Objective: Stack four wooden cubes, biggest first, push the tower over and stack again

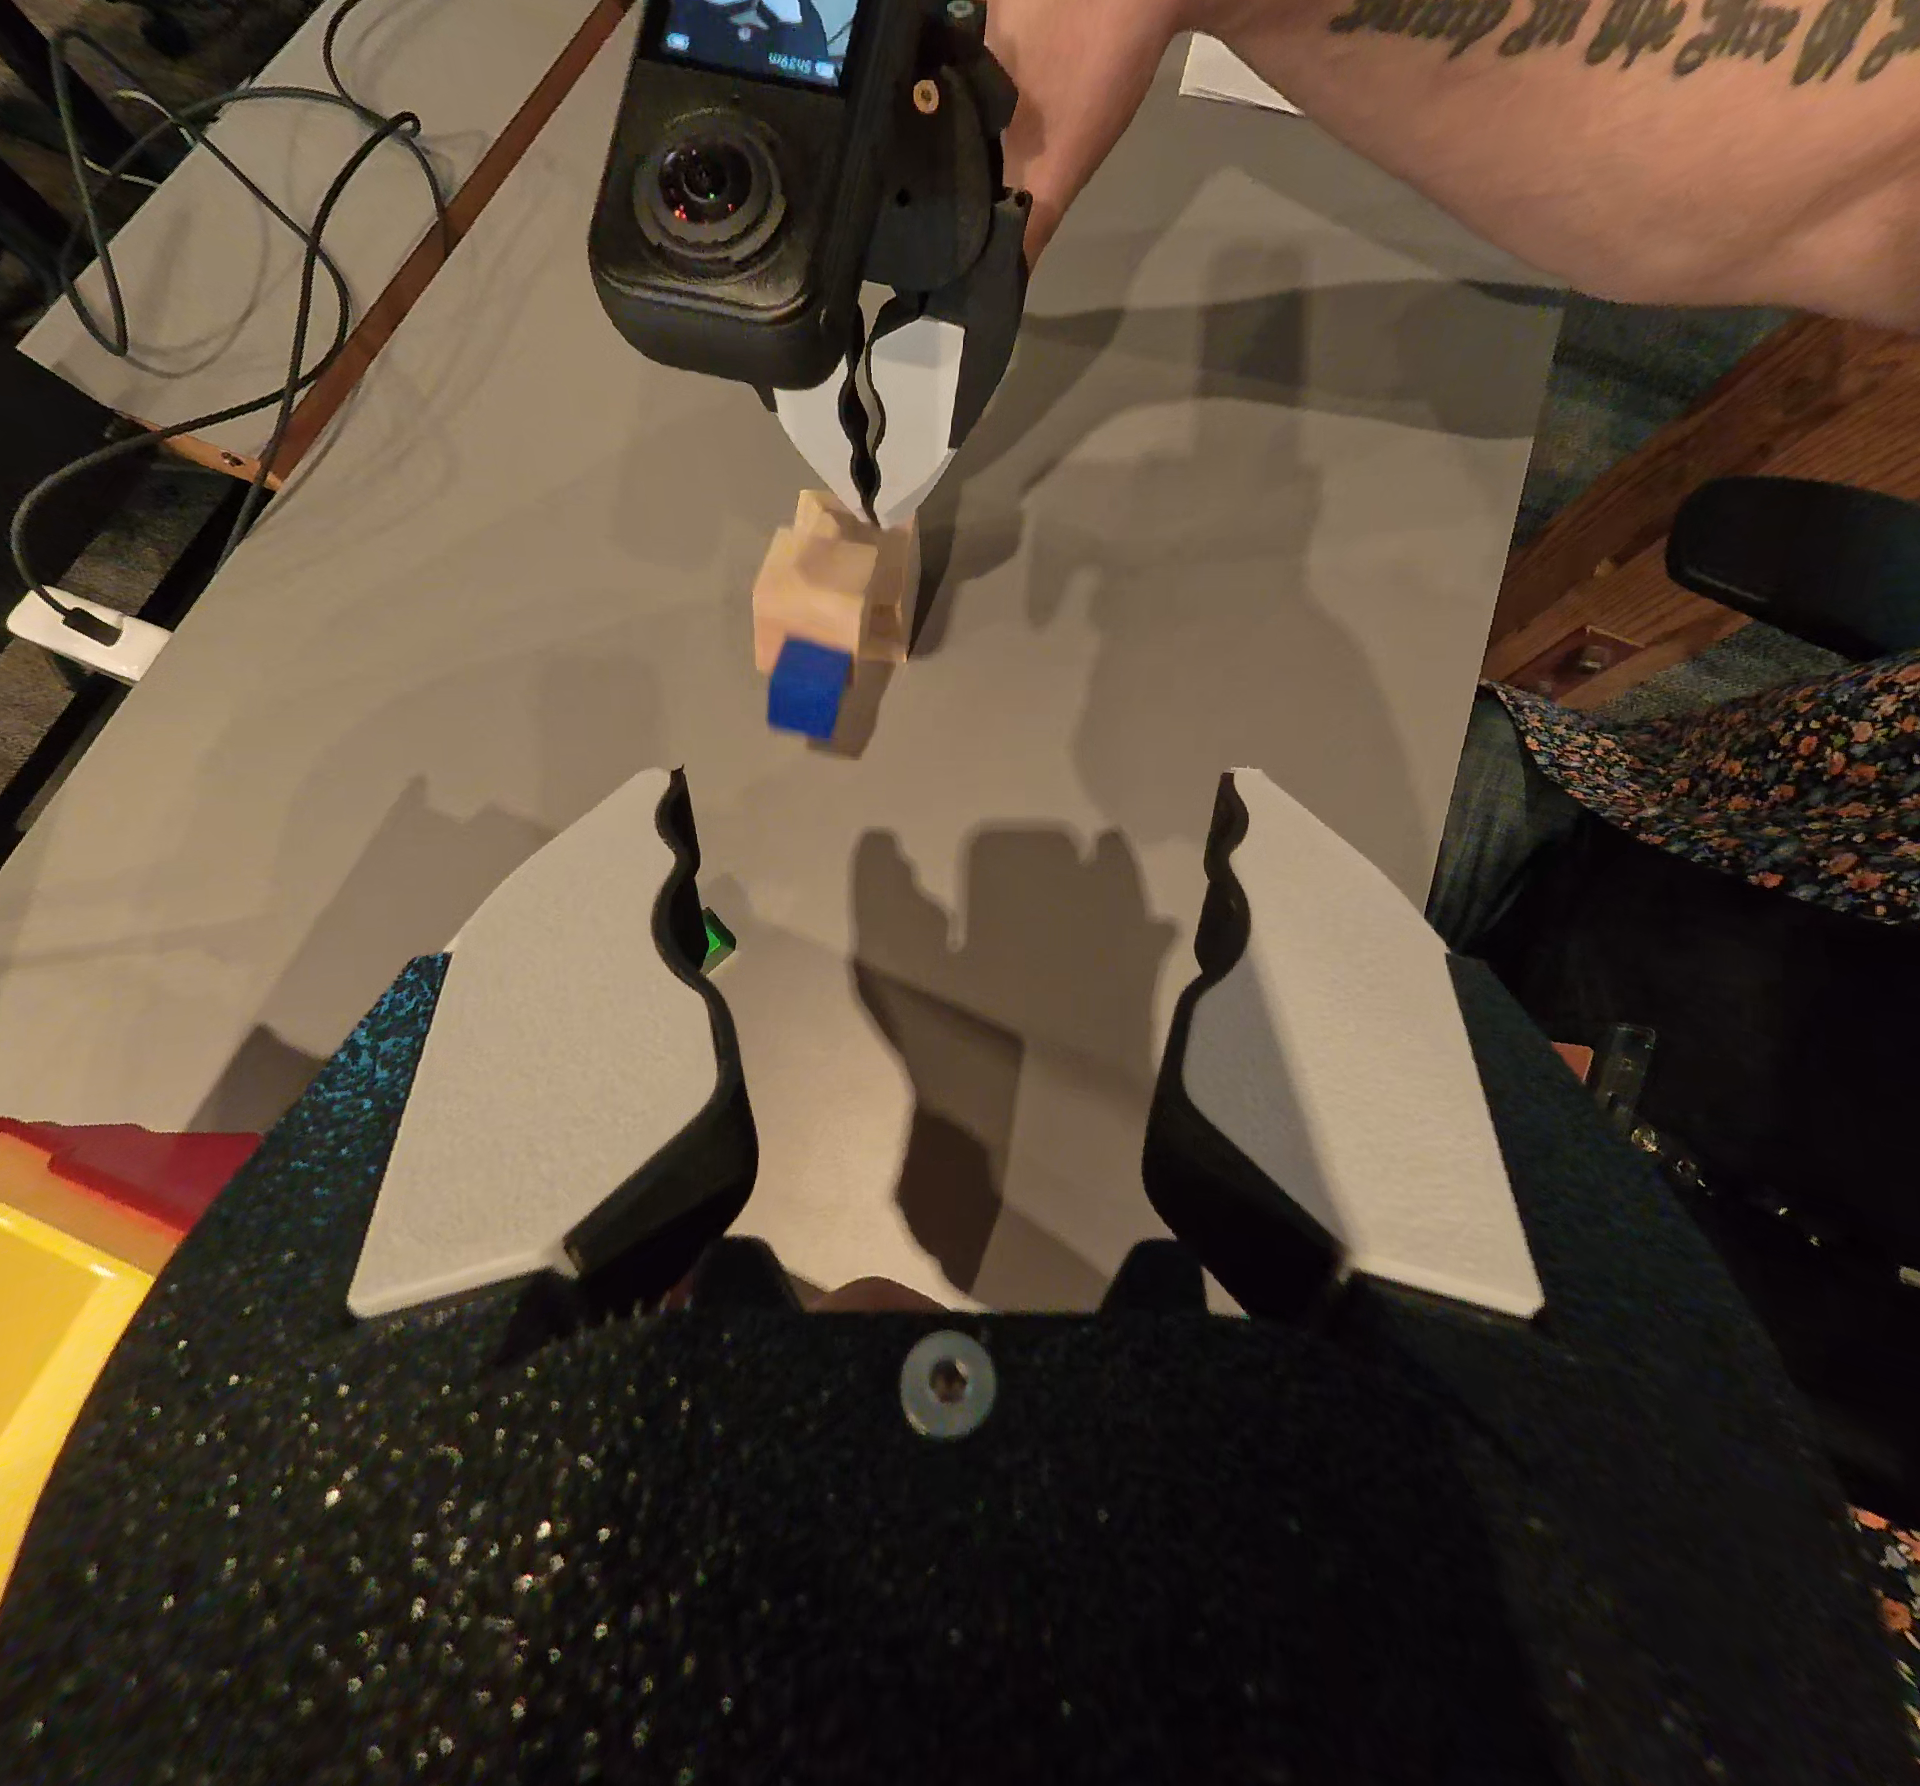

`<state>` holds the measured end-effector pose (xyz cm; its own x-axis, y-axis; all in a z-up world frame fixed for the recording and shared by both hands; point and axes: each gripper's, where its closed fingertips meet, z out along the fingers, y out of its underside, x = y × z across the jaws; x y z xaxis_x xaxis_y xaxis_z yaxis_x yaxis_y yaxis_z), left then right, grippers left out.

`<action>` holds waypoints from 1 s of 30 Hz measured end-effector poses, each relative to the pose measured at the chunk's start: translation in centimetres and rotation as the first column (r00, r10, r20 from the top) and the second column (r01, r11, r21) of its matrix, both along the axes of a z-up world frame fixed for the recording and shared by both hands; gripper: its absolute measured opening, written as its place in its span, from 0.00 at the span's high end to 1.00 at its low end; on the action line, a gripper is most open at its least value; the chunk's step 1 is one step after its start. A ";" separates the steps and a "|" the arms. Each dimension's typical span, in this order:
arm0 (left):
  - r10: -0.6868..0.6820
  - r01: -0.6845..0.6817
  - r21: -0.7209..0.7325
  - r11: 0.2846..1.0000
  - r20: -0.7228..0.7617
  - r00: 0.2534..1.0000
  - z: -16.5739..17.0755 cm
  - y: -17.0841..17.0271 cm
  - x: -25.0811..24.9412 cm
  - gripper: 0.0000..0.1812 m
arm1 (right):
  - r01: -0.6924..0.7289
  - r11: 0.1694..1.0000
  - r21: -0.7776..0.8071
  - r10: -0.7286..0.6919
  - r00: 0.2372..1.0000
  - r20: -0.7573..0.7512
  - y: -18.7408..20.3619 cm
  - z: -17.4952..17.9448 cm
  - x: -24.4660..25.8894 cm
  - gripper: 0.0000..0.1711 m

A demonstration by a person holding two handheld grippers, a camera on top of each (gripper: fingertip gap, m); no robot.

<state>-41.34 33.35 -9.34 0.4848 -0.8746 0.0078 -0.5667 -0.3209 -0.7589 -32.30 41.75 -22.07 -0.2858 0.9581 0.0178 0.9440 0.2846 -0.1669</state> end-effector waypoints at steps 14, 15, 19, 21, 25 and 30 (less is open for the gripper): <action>0.002 -0.002 0.000 1.000 -0.002 1.000 0.0 -0.1 -0.3 0.49 | 0.006 1.000 0.001 -0.006 1.000 0.012 -0.1 -0.1 0.3 1.00; 0.002 -0.002 0.000 1.000 -0.004 1.000 0.0 -0.1 -0.3 0.49 | 0.004 1.000 -0.006 -0.004 1.000 0.011 -0.2 -0.1 0.3 1.00; 0.000 0.000 0.001 1.000 -0.007 1.000 0.0 -0.2 -0.3 0.49 | 0.025 1.000 0.000 -0.025 1.000 0.000 -0.4 -0.1 0.4 0.79; -0.001 0.001 -0.001 1.000 -0.010 1.000 -0.1 -0.2 -0.3 0.49 | 0.028 1.000 -0.001 -0.028 1.000 0.003 -0.6 -0.1 0.6 0.76; -0.001 0.001 -0.004 1.000 -0.016 1.000 -0.3 -0.3 -0.3 0.49 | 0.042 0.999 0.015 -0.042 0.999 -0.004 -1.0 -0.1 1.0 0.68; -0.001 0.001 -0.005 1.000 -0.025 1.000 -0.4 -0.4 -0.4 0.49 | 0.067 0.996 0.067 -0.065 0.998 -0.027 -1.2 0.4 1.3 0.54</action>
